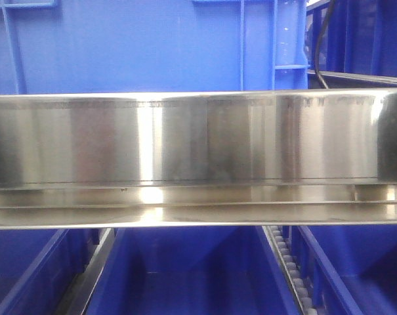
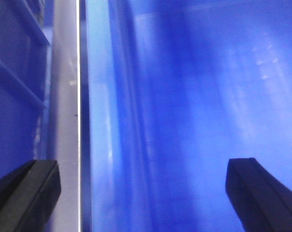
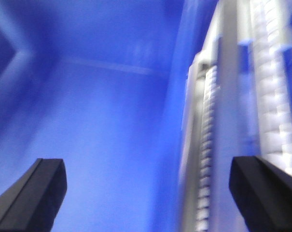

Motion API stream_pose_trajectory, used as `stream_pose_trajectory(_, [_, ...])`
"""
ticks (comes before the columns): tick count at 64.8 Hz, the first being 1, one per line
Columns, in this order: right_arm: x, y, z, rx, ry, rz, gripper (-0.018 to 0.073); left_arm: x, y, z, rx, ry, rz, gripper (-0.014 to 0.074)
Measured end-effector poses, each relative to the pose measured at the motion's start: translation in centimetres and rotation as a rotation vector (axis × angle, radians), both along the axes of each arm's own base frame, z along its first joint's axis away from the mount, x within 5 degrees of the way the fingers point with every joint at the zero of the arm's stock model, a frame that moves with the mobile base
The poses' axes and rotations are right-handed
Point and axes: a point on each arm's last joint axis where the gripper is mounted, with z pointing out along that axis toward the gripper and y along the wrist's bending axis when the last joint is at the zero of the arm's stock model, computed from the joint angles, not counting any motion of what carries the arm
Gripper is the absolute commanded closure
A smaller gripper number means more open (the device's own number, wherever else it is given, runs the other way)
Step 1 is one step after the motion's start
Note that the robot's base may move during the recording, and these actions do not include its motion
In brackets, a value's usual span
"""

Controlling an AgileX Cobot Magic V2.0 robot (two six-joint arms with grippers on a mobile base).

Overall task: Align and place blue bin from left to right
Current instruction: 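Lower both grippers over the blue bin's side walls, then close both grippers on the bin walls and lift the bin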

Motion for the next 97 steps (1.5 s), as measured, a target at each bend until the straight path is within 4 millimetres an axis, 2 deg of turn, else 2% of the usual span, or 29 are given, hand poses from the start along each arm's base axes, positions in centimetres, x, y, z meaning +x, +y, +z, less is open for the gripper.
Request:
stream_pose_trajectory(18, [1.5, 0.8, -2.4, 0.016, 0.064, 0.009, -0.0010, 1.1, 1.0, -1.3, -0.007, 0.035, 0.031, -0.0003])
stream_pose_trajectory(34, [2.6, -0.5, -3.4, 0.025, 0.088, -0.042, -0.0010, 1.4, 2.7, -1.3, -0.027, 0.040, 0.068, -0.0003])
stream_pose_trajectory(45, [2.7, -0.9, -3.5, 0.026, 0.095, -0.054, -0.0010, 1.4, 2.9, -1.3, -0.036, 0.042, 0.071, -0.0003])
stream_pose_trajectory(59, [2.1, -0.3, -4.9, 0.001, 0.152, -0.032, -0.0010, 1.4, 2.9, -1.3, -0.040, 0.044, 0.064, -0.0003])
stream_pose_trajectory(71, [1.4, -0.6, -4.1, -0.006, 0.140, -0.037, -0.0010, 1.4, 2.9, -1.3, -0.040, 0.044, 0.064, -0.0003])
stream_pose_trajectory(97, [1.5, -0.5, -4.3, -0.004, 0.146, -0.035, -0.0010, 1.4, 2.8, -1.3, -0.051, 0.046, 0.061, -0.0003])
